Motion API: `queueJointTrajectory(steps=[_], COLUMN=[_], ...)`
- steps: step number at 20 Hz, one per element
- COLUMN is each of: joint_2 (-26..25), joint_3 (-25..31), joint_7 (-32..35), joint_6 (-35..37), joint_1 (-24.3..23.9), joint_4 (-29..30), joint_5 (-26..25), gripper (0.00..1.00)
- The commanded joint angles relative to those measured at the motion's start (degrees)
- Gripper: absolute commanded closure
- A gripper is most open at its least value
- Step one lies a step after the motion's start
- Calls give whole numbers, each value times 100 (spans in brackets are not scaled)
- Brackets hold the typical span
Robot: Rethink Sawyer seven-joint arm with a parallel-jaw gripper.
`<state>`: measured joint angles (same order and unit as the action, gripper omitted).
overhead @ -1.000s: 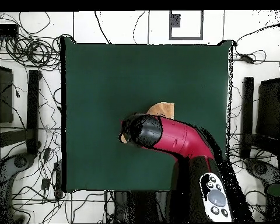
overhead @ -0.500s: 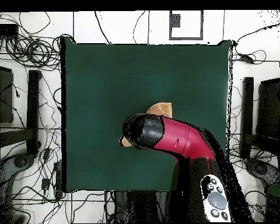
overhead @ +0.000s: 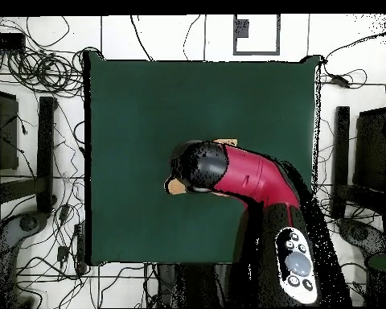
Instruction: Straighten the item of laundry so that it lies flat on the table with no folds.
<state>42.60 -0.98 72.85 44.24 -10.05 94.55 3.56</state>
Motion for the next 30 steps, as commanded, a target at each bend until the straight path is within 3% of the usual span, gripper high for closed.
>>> queueJointTrajectory(steps=[1, 8, 17, 21, 30], joint_2=[-624, -719, -651, -733, -781], joint_3=[100, -49, -163, -277, -425], joint_7=[1732, 1776, 1774, 1816, 1949], joint_6=[859, 1161, 842, 1135, 1055], joint_1=[361, 486, 596, 671, 795], joint_4=[-856, -1155, -938, -1155, -1168], joint_5=[186, 169, 228, 196, 163], gripper=[100, 100, 100, 100, 100])
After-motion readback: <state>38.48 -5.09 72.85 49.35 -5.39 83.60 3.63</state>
